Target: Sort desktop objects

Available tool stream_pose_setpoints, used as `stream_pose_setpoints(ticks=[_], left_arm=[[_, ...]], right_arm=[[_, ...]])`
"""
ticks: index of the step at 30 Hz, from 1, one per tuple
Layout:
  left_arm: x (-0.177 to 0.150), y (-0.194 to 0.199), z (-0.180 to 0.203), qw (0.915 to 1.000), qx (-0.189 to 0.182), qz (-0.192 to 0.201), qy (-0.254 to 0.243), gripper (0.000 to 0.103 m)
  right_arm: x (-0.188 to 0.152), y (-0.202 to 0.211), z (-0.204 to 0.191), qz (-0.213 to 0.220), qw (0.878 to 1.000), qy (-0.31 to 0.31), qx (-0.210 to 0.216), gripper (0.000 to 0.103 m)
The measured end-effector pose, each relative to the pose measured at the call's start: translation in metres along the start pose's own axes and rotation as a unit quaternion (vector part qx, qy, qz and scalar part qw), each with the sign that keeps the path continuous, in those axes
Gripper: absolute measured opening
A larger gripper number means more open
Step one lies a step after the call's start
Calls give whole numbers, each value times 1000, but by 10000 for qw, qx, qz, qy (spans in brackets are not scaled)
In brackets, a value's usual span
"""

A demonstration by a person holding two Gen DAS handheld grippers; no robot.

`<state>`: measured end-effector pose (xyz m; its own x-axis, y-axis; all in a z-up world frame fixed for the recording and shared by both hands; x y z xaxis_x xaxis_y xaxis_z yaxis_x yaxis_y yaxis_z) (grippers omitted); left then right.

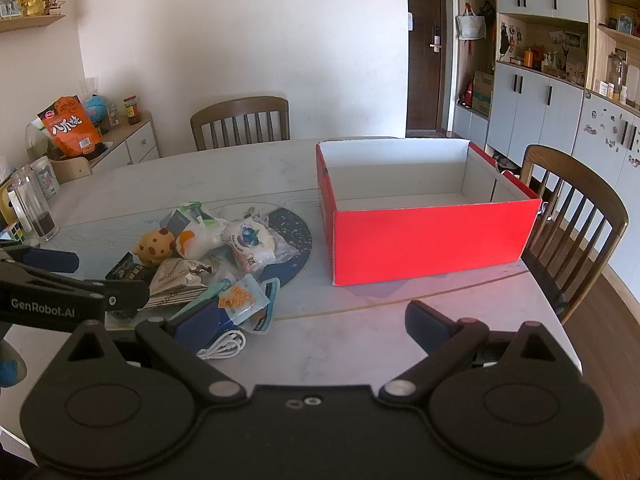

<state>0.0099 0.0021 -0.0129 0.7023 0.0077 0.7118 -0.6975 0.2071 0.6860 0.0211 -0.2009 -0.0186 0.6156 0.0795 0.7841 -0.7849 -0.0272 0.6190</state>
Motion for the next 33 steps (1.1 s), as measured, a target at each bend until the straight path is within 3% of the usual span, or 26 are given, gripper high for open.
stream_pose_setpoints(ticks=[14, 24, 27, 30, 33], left_arm=[[2, 3, -2, 9998, -60, 204, 2, 103], [-10, 11, -9, 9977, 292, 604, 114, 103], [-13, 9, -12, 9974, 452, 499, 247, 103], [-16, 11, -20, 9965, 347, 528, 551, 103], [-19, 10, -21, 9967, 483, 542, 349, 103]], right_arm=[[1, 3, -1, 86, 9995, 193, 213, 100], [-1, -2, -8, 195, 9967, 576, 539, 100], [-2, -3, -10, 183, 9963, 618, 566, 100], [-1, -5, -15, 183, 9957, 672, 611, 100], [-1, -8, -20, 167, 9955, 665, 652, 100]])
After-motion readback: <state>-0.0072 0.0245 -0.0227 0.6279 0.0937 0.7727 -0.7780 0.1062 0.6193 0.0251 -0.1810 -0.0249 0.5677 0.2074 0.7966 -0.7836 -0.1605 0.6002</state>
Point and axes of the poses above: each gripper's, at about its wrist camera, not at the fingertips, and y roughly against the way its jaws point, z to its right, x to its top, the point moved 1 cm from there along -y, roughly the way its jaws point, and after that the axes turned 12 degrees about -x, right-handed, at the moved point
